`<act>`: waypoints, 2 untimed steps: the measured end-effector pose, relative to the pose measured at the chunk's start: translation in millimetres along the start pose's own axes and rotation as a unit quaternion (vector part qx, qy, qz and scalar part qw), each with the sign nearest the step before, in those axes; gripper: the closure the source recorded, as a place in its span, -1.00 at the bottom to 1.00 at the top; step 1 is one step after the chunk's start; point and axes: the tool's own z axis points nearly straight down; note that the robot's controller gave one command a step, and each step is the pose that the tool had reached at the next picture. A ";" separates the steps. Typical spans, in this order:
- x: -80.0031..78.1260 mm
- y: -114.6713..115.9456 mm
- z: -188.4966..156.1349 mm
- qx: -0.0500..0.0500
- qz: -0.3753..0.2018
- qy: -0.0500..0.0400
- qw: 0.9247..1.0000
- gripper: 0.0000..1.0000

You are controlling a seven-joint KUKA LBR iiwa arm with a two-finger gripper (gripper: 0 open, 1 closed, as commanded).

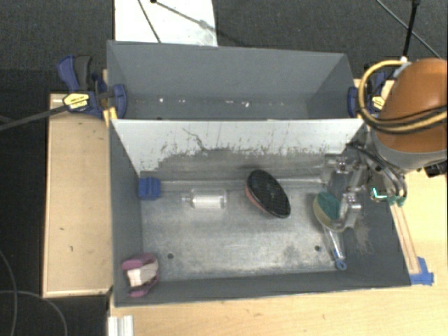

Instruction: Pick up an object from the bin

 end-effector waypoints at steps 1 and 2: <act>-18.9 -35.2 107.9 0.000 -0.038 0.000 0.999 -1.00; -37.9 -65.7 151.7 -0.007 -0.078 0.005 0.997 -1.00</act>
Offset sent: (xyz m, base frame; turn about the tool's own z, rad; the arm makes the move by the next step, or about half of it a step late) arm 0.0192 -0.0342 -0.1039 -0.0791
